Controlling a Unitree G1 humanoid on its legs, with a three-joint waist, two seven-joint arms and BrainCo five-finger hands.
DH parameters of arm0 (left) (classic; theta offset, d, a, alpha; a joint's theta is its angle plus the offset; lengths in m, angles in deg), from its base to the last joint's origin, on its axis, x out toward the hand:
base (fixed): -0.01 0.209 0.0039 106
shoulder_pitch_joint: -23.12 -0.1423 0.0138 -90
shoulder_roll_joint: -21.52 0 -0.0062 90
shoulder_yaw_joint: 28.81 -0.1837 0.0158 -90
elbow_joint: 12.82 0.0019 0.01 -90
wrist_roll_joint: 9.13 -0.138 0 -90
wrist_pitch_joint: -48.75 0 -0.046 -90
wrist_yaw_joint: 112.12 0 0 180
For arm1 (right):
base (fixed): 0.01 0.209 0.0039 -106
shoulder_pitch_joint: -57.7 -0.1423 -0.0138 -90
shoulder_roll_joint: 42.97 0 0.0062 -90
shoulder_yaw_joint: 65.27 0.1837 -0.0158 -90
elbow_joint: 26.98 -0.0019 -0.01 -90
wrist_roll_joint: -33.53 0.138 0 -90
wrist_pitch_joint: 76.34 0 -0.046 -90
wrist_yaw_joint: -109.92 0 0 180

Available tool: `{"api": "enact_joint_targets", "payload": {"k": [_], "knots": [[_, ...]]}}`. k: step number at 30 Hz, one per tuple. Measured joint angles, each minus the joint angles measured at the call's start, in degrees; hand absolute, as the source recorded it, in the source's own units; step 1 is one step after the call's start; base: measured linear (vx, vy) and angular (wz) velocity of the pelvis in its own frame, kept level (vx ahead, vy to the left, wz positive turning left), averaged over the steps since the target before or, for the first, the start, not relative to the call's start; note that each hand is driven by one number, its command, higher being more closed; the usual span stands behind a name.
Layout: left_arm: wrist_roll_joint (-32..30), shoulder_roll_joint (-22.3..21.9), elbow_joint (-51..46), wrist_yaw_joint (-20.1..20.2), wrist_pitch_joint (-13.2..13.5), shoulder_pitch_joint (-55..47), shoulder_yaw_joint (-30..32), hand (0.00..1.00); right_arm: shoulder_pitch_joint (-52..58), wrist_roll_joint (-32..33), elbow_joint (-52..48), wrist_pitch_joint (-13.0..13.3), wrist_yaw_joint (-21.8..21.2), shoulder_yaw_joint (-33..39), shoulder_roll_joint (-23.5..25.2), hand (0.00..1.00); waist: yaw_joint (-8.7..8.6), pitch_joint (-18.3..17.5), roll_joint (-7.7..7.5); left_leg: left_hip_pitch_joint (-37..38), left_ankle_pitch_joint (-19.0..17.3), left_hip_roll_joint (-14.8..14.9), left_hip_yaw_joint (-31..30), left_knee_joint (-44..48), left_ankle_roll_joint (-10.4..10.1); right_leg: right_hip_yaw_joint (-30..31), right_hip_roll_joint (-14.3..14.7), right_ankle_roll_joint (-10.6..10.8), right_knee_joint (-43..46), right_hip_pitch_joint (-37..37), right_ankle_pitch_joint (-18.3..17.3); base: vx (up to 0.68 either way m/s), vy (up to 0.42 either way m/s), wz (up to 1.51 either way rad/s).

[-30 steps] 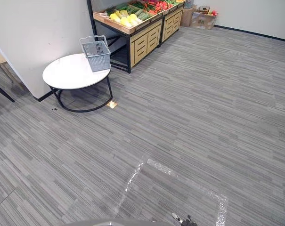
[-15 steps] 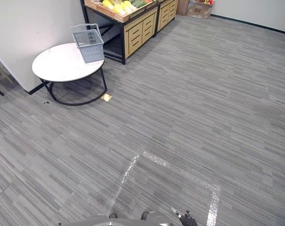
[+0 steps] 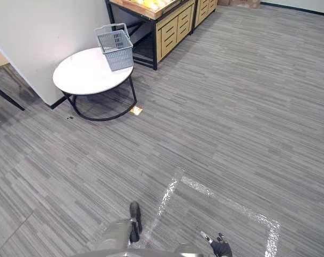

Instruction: Pick vegetable in the basket

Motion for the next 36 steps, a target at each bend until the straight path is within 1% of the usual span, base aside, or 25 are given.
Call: {"api": "enact_joint_targets", "payload": {"k": [1,5,6,9,11,13,14,16,18,20,21,22,23,24,25,26,27,28,29,31,32,33,34,35,36], "knots": [[-1.4,0.8,0.2,0.4,0.0,0.7,0.0,0.0,-0.4,-0.7,-0.1,1.1,-0.3,0.1,0.8,0.0,-0.31,-0.1,-0.77,-0.6,-2.2,-1.1,0.4,2.0,1.8,0.9,-0.6,0.8,2.8,-0.8,0.9,0.42,0.216,-0.04],[-2.1,2.1,0.8,2.2,-0.8,1.0,0.3,0.0,-1.3,-1.7,-0.1,1.9,-0.2,0.3,1.8,0.0,-0.28,-1.0,-2.29,4.9,-5.1,-5.1,3.3,-0.7,3.5,4.5,-4.7,4.1,12.9,-3.6,4.5,0.38,0.23,-0.15],[-2.9,3.0,1.1,2.5,-1.1,1.0,0.6,0.0,-1.3,-1.7,-0.2,1.9,-0.3,0.3,2.1,0.0,-0.64,-2.1,-2.95,6.9,-5.8,-6.3,3.8,-2.5,4.0,4.9,-6.0,4.8,20.5,-6.9,6.3,0.38,0.21,-0.12],[-4.5,4.6,0.6,2.9,-1.5,3.0,0.6,0.0,-1.0,-1.7,-1.1,1.9,-1.4,1.6,2.8,0.0,-1.14,-3.3,-4.24,12.9,-7.5,-8.9,4.1,-7.1,5.4,2.2,-10.2,4.2,42.7,-16.8,16.4,0.34,0.152,-0.02],[-4.9,5.8,0.2,2.2,-1.5,5.1,0.6,0.0,-0.1,-1.6,-2.4,1.7,-1.4,1.6,3.2,0.0,-2.37,-3.3,-4.91,18.1,-8.2,-9.7,2.5,-10.3,5.4,-3.1,-11.1,1.2,55.0,-21.9,13.2,0.37,0.089,0.18],[-5.3,6.0,-0.5,0.9,-1.4,6.7,0.5,0.0,0.7,-1.5,-2.8,1.6,-1.3,0.3,3.3,0.0,-3.47,-3.4,-5.18,21.7,-8.8,-9.7,1.6,-12.1,5.5,-7.4,-10.8,0.7,57.4,-24.3,9.5,0.34,0.029,0.15],[-3.5,6.0,-0.6,-0.8,-1.5,8.7,0.2,0.0,1.8,-1.6,-2.8,1.6,-1.4,0.0,3.2,0.0,-4.4,-3.4,-4.78,24.7,-10.0,-8.9,1.3,-12.3,5.9,-11.1,-9.4,0.1,54.1,-27.4,5.0,0.38,-0.008,0.11],[-1.9,5.8,-0.8,-1.5,-1.5,10.5,0.1,0.0,2.8,-1.6,-2.8,1.4,-1.5,-0.4,3.0,0.0,-4.99,-3.4,-3.92,25.8,-11.0,-7.6,1.1,-12.2,5.7,-13.0,-7.1,-0.4,47.9,-29.7,3.4,0.35,-0.05,0.13],[-0.6,5.1,-1.9,-2.3,-0.1,13.2,0.1,0.0,3.5,-1.6,-3.4,1.9,-1.5,-0.3,2.6,0.0,-6.94,-3.1,-2.03,27.4,-12.1,-4.7,0.2,-12.6,5.0,-16.0,-2.4,-0.5,31.8,-33.3,3.9,0.48,-0.102,0.27],[1.4,4.7,-3.2,-2.3,1.2,15.7,-0.2,0.0,4.4,-1.7,-3.4,2.1,-1.4,-0.5,2.7,0.0,-7.63,-2.7,-1.9,29.5,-12.2,-3.2,-0.5,-13.6,4.8,-15.1,0.6,0.3,14.8,-34.7,9.3,0.48,-0.134,0.38],[1.4,4.1,-4.6,-2.2,2.5,16.6,-0.5,0.0,5.2,-2.3,-3.4,2.3,-1.3,-0.6,3.0,0.0,-7.79,-2.7,-2.33,31.1,-12.8,-2.7,-0.9,-13.8,3.9,-13.4,1.5,1.9,3.3,-34.6,14.7,0.52,-0.203,0.43],[1.5,3.3,-5.8,-1.8,4.0,16.8,-0.4,0.0,6.1,-2.9,-3.6,2.4,-0.9,-0.5,3.5,0.0,-7.94,-2.7,-3.05,33.0,-13.9,-2.8,-2.0,-14.3,2.3,-10.6,1.1,3.2,-2.7,-34.6,16.5,0.52,-0.222,0.49],[1.5,3.1,-6.3,-1.7,4.5,16.8,-0.4,0.0,6.5,-2.9,-3.8,2.4,-0.8,-0.5,3.9,0.0,-8.42,-2.7,-3.46,34.3,-14.9,-2.8,-2.5,-14.4,1.5,-9.1,0.5,3.5,-2.8,-34.7,16.2,0.57,-0.262,0.56],[1.5,2.3,-6.8,-0.8,5.1,16.7,-0.2,0.0,7.9,-3.0,-4.7,2.3,0.0,-0.2,4.9,0.0,-8.45,-2.7,-4.43,37.5,-17.3,-2.8,-3.9,-14.3,0.1,-7.5,-0.6,3.3,-0.3,-34.6,19.4,0.73,-0.357,0.36],[1.5,0.8,-6.7,0.0,5.3,16.1,0.4,0.0,7.1,-3.5,-5.2,1.9,0.2,0.1,3.9,0.0,-8.44,-2.3,-2.67,38.7,-18.1,-1.0,-3.6,-12.9,-0.8,-8.3,0.0,2.8,6.1,-35.9,21.5,0.74,-0.387,0.24],[1.5,0.3,-6.7,0.4,5.3,15.9,0.5,0.0,6.9,-3.8,-5.5,1.7,0.3,0.0,3.7,0.0,-8.43,-2.5,-2.32,38.4,-17.9,-0.3,-3.7,-11.6,-0.9,-8.3,0.2,2.5,8.5,-36.7,21.7,0.72,-0.426,0.02],[1.5,-0.7,-6.7,0.7,5.3,15.3,0.7,0.0,6.7,-3.8,-6.2,1.4,0.5,0.0,3.3,0.0,-8.27,-2.3,-1.61,38.2,-16.9,1.3,-3.7,-8.1,-0.8,-9.0,0.8,1.2,11.8,-36.7,21.2,0.57,-0.395,0.01],[1.5,-1.7,-6.3,0.6,5.1,14.3,0.8,0.0,6.4,-3.8,-6.6,1.2,0.9,0.0,3.0,0.0,-8.07,-2.5,-0.98,37.3,-15.1,2.7,-3.9,-4.3,-1.4,-9.9,1.7,-2.1,14.2,-36.6,19.0,0.57,-0.385,-0.04],[1.4,-2.0,-6.2,0.5,4.5,13.6,0.9,0.0,6.1,-3.8,-6.6,0.9,0.9,0.0,2.9,0.0,-8.0,-2.6,-0.88,36.7,-13.9,3.4,-4.0,-2.0,-1.8,-10.1,2.1,-3.6,15.3,-36.3,17.8,0.64,-0.392,-0.08],[1.5,-2.0,-6.0,0.0,3.1,12.8,2.8,0.0,5.8,-4.0,-6.6,0.8,1.0,0.3,2.4,0.0,-8.0,-2.9,0.12,32.4,-7.5,6.2,-6.6,9.7,-3.0,-11.4,4.1,-4.3,16.6,-33.9,14.2,0.44,-0.25,-0.05],[1.4,-2.0,-5.1,-0.2,2.6,12.8,4.2,0.0,5.8,-4.2,-6.8,0.9,1.0,0.2,2.1,0.0,-7.93,-2.8,0.73,29.0,-1.6,8.0,-7.0,17.2,-5.4,-11.7,5.1,-4.6,15.8,-31.8,13.0,0.39,-0.147,-0.13],[1.3,-1.8,-3.3,-0.6,2.0,12.6,5.7,0.0,5.9,-4.5,-6.7,0.9,1.0,0.0,1.3,0.0,-7.56,-2.5,1.56,24.8,9.9,11.0,-6.7,26.6,-7.1,-11.5,7.1,-5.4,12.7,-27.5,11.9,0.49,-0.157,-0.12],[1.2,-1.6,-2.0,-0.8,1.7,12.5,5.9,0.0,5.9,-4.7,-6.8,1.1,1.0,0.0,1.0,0.0,-7.46,-2.4,1.83,22.0,10.7,12.8,-6.3,32.0,-7.1,-11.6,8.2,-5.5,10.7,-25.3,11.8,0.48,-0.104,0.0],[1.2,-1.6,-2.3,-1.2,1.6,12.7,7.6,0.0,6.0,-5.1,-6.6,1.2,1.1,0.0,0.6,0.0,-6.76,-2.2,2.41,15.6,4.9,15.5,-4.8,42.8,-4.3,-11.9,9.3,-6.2,7.9,-21.3,11.3,0.45,-0.087,0.17],[1.3,-1.4,-3.4,-1.6,1.6,12.7,9.0,0.0,5.8,-5.4,-6.0,1.2,1.1,-0.2,0.6,0.0,-6.2,-1.9,1.95,11.0,0.0,15.8,-2.6,47.3,-2.8,-11.9,9.4,-6.7,5.7,-17.4,10.7,0.5,-0.113,0.2]]}}
